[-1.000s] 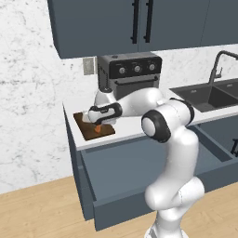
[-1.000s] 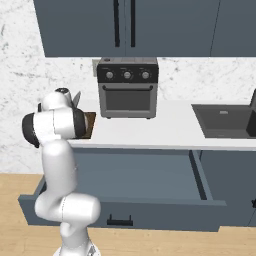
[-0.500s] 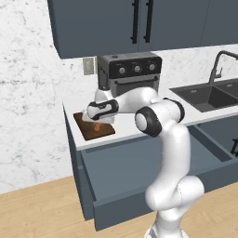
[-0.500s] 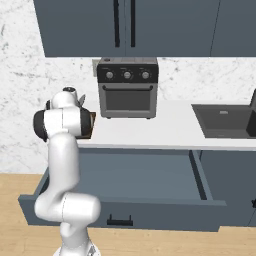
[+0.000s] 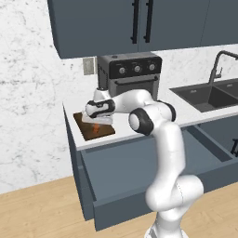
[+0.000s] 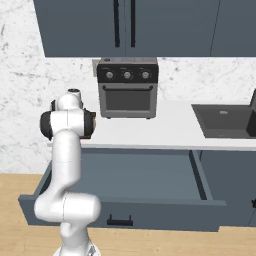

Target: Pick up the knife from the drawer and place it on the cutting board. Then place the meat from the plate to the cutting board.

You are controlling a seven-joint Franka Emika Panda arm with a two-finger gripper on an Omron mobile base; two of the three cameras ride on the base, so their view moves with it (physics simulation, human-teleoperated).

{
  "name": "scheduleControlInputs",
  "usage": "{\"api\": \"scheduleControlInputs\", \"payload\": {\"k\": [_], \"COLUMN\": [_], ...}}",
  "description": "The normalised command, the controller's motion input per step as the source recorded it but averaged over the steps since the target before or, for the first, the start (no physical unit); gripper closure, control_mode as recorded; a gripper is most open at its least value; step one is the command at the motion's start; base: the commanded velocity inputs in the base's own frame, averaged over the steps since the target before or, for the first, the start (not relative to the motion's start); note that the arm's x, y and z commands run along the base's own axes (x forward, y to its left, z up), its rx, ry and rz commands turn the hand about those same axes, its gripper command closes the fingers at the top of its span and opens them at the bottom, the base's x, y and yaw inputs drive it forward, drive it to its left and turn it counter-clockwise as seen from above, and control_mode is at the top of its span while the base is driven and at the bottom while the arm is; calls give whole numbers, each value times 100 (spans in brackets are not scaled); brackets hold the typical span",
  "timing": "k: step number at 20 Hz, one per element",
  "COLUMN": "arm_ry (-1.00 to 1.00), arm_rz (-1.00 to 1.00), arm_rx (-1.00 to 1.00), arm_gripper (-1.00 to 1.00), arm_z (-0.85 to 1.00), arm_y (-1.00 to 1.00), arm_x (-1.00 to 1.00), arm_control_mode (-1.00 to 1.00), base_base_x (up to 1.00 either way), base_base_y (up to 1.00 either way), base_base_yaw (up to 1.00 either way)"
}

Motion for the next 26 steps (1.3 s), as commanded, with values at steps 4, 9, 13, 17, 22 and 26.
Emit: {"api": "scheduleControlInputs", "payload": {"k": [4,9,13,17,22,26], "arm_ry": [-5,-21,-17,-16,-4,0], "arm_rz": [0,0,0,-2,0,0], "arm_rx": [0,2,3,2,1,0], "arm_gripper": [-100,-100,-100,-100,-100,-100], "arm_z": [0,47,57,46,60,68], "arm_y": [-5,-18,-50,-84,-100,-96], "arm_x": [-45,-90,-100,-100,-98,-66], "arm_control_mode": [-100,-100,-100,-100,-100,-100], "base_base_x": [0,0,0,0,0,0], "base_base_y": [0,0,0,0,0,0], "base_base_yaw": [0,0,0,0,0,0]}}
